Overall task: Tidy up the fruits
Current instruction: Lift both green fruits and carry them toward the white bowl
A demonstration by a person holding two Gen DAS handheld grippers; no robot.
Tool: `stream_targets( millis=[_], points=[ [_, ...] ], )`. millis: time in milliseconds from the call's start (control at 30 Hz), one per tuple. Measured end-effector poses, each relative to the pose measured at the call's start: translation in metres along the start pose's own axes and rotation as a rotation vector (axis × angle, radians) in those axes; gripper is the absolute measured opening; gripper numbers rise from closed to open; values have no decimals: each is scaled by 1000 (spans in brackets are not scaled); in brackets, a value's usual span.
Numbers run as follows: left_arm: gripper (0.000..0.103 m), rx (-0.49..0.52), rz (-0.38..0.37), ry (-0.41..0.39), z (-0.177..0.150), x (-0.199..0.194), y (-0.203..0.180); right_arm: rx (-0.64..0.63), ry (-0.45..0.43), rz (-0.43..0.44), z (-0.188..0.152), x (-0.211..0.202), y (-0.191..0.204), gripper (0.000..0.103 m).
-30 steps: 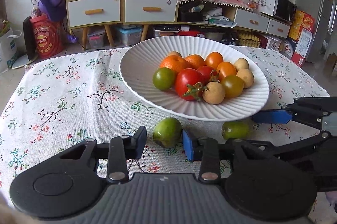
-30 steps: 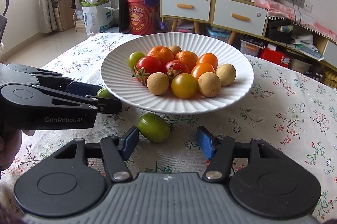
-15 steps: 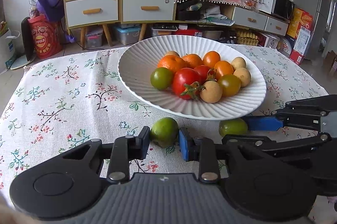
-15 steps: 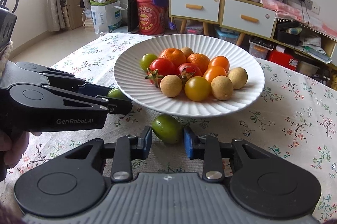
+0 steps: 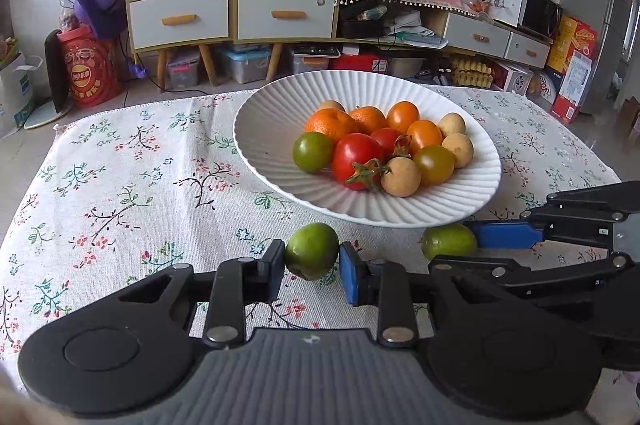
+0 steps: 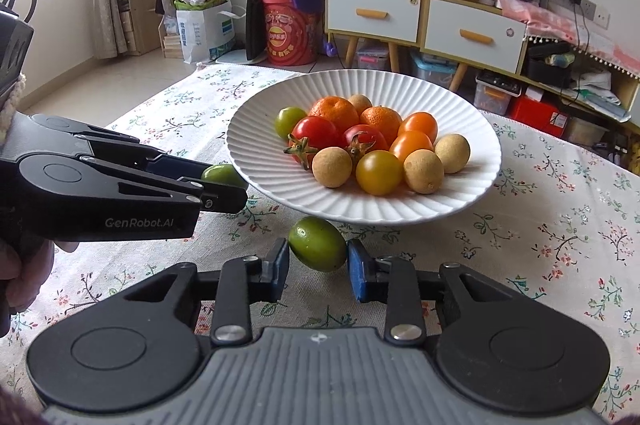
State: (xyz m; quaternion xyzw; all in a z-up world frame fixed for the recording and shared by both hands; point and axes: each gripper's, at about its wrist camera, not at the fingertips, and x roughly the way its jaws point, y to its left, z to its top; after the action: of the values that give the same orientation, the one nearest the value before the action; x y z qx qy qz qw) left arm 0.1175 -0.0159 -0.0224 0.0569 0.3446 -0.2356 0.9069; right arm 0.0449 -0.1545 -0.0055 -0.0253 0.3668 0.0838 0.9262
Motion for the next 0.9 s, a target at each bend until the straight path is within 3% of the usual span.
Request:
stream_targets(
  millis=[333, 433, 600, 900],
  points=[
    [26, -53, 2, 16, 3, -12, 9, -2, -10, 9, 4, -13, 1, 27],
    [26, -57, 5, 13, 4, -17, 10, 0, -13, 14, 6, -16, 0, 19],
    [26, -57, 12, 9, 5, -22, 10, 1, 12, 25, 7, -16, -2, 19],
    [26, -51, 17, 27, 4, -20, 7, 1, 59, 45, 6, -7, 5, 44]
  ],
)
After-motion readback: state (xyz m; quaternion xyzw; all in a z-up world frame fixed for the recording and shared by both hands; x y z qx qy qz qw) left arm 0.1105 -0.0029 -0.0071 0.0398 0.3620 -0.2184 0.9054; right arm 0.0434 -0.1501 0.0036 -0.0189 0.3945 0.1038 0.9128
